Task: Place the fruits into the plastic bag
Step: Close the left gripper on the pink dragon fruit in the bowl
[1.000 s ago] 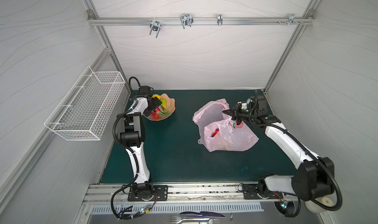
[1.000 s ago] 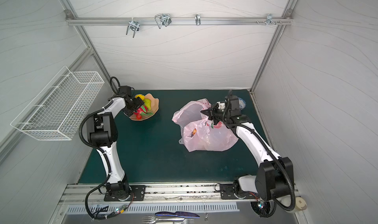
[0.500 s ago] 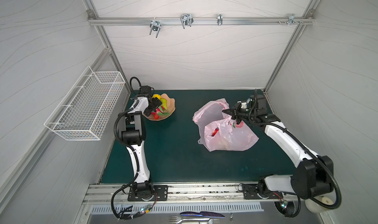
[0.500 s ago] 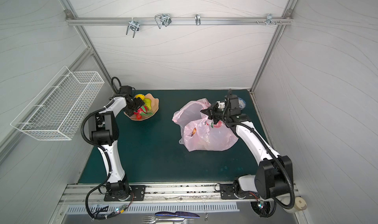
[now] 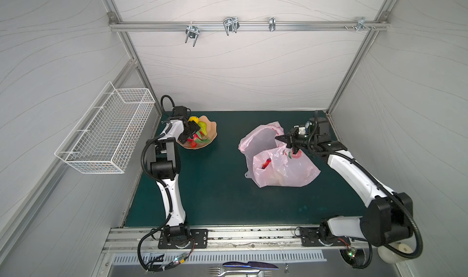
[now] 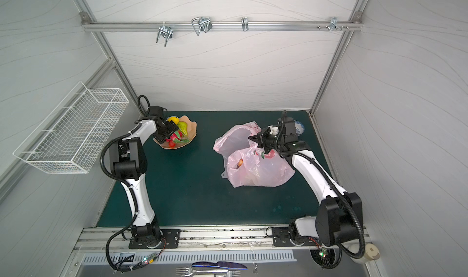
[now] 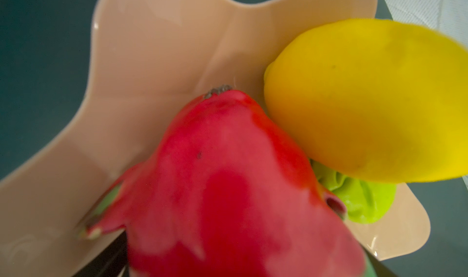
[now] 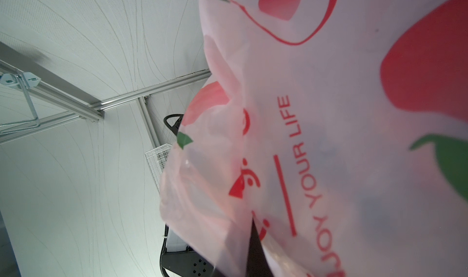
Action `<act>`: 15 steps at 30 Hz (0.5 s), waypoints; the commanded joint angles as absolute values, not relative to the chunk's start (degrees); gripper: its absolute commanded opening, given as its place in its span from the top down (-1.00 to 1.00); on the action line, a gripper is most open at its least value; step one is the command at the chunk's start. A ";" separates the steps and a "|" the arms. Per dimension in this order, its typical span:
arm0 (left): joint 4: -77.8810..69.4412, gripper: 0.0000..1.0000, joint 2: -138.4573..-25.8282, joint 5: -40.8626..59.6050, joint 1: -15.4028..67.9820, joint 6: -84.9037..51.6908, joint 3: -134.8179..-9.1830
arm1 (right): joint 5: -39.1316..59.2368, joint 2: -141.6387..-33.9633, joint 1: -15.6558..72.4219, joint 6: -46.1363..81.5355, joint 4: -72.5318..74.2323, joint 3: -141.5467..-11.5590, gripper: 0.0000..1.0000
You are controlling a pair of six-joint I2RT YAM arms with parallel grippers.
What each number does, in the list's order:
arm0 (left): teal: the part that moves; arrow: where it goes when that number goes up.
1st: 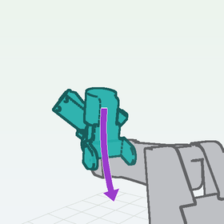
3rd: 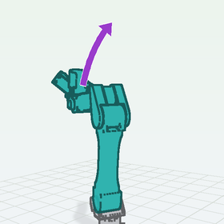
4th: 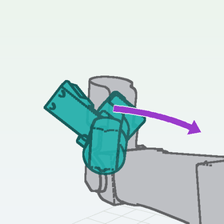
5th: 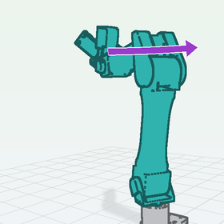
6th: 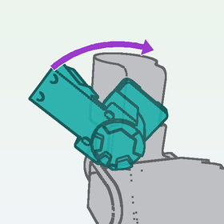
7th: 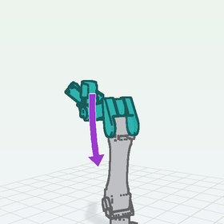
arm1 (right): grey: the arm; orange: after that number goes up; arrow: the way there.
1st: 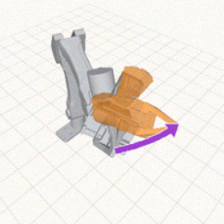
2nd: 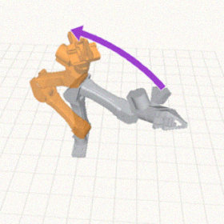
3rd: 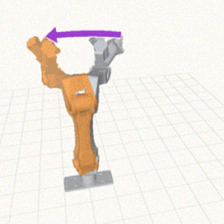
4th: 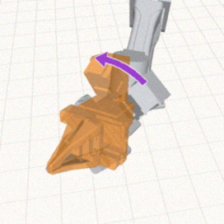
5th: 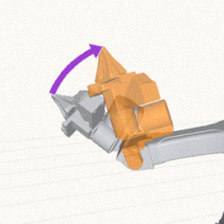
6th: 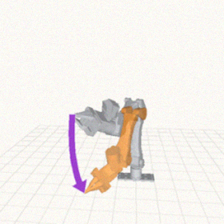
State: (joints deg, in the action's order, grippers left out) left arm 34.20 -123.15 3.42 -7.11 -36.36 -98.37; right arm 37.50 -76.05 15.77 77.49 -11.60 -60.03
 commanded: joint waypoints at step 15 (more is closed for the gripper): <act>34.84 0.46 -112.13 2.34 -7.63 -33.09 -95.90 | 36.47 -74.77 16.08 77.43 -12.06 -60.52 1.00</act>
State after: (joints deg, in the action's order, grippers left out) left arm 36.67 -116.62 2.20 -7.25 -34.06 -94.87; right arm 36.86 -76.03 15.77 77.49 -12.05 -60.03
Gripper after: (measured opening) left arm 0.898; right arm 0.048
